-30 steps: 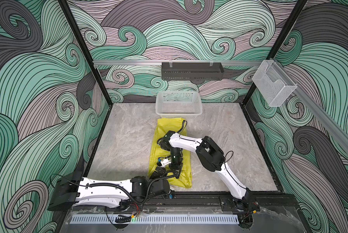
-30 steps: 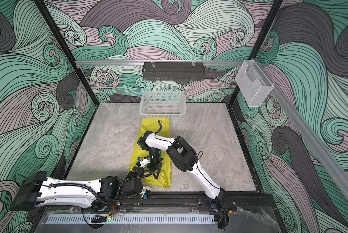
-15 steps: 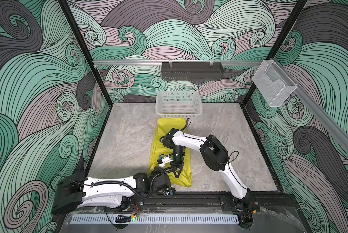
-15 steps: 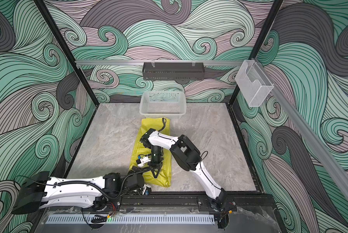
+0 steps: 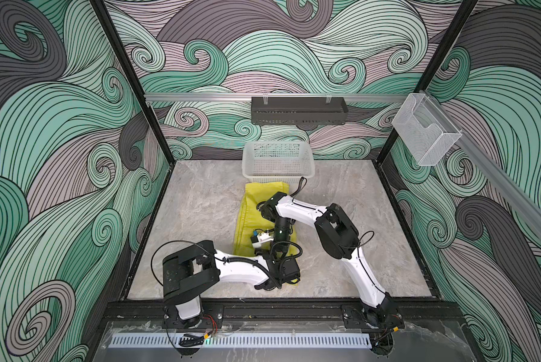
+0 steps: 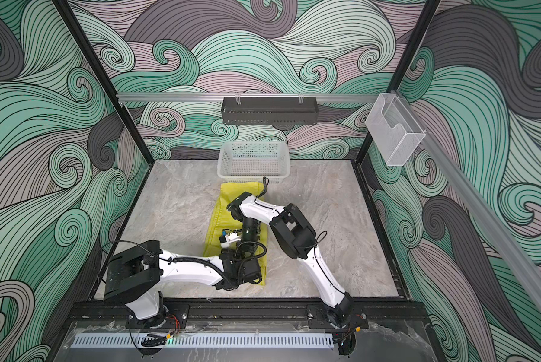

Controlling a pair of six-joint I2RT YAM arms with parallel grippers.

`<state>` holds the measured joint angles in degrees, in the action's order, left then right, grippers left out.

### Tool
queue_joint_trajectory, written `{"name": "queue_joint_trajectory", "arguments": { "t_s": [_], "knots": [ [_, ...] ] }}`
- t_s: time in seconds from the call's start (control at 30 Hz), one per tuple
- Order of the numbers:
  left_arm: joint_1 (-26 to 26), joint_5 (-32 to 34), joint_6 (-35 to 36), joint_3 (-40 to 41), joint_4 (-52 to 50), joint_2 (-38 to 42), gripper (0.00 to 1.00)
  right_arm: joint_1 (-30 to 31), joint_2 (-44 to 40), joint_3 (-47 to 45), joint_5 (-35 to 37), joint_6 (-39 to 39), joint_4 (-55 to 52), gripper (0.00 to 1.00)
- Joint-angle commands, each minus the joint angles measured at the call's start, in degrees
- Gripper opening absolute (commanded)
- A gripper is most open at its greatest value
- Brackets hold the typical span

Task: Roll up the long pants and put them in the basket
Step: Roll the long pant at the center of the board.

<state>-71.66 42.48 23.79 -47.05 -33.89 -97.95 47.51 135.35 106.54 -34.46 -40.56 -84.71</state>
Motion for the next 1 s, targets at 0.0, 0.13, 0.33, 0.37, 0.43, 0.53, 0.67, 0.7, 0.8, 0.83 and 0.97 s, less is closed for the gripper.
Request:
{"name": "queue_joint_trajectory", "arguments": {
  "t_s": [0.0,0.13,0.33,0.37,0.43,0.53,0.67,0.7,0.8,0.83,0.97],
  "knots": [
    [2.31,-15.39,-6.37,7.41,8.44,-5.22,0.7,2.53,-0.33,0.49,-5.36,-1.37,-3.97,0.03],
    [1.68,-15.12,-7.92,3.83,1.04,-4.5,0.65,1.87,1.02,2.02,-3.45,-0.92,-3.99,0.04],
    [1.93,-25.45,-6.74,2.67,-5.99,-3.72,0.32,-3.1,2.42,5.97,0.32,0.48,-4.1,0.2],
    [2.17,-26.66,-5.83,2.42,-5.93,-3.44,0.24,-4.04,1.93,6.46,0.72,0.54,-4.06,0.21],
    [3.45,-30.1,-3.96,1.93,-6.37,-3.08,0.0,-6.26,-0.07,7.1,2.54,2.18,-2.72,0.22],
    [6.35,-34.16,-2.07,1.0,-7.46,-2.82,0.0,-9.76,-4.62,6.7,7.88,6.01,1.71,0.28],
    [10.28,-38.4,-0.44,0.57,-7.45,0.27,0.0,-14.3,-9.97,7.74,12.54,9.6,4.3,0.5],
    [11.31,-39.68,-0.42,0.0,-7.61,1.34,0.0,-15.19,-11.75,7.35,13.64,10.31,5.22,0.56],
    [14.28,-44.99,0.44,-1.73,-8.97,3.75,0.0,-16.2,-17.75,3.6,16.99,11.53,8.87,0.99],
    [15.16,-46.42,0.82,-2.3,-9.57,4.07,0.0,-16.22,-20.1,1.81,18.58,12.09,10.5,0.99],
    [17.55,-50.75,3.63,-5.66,-14.01,2.15,0.0,-15.91,-30.12,-7.42,22.79,14.0,17.91,0.99]
  ]
}}
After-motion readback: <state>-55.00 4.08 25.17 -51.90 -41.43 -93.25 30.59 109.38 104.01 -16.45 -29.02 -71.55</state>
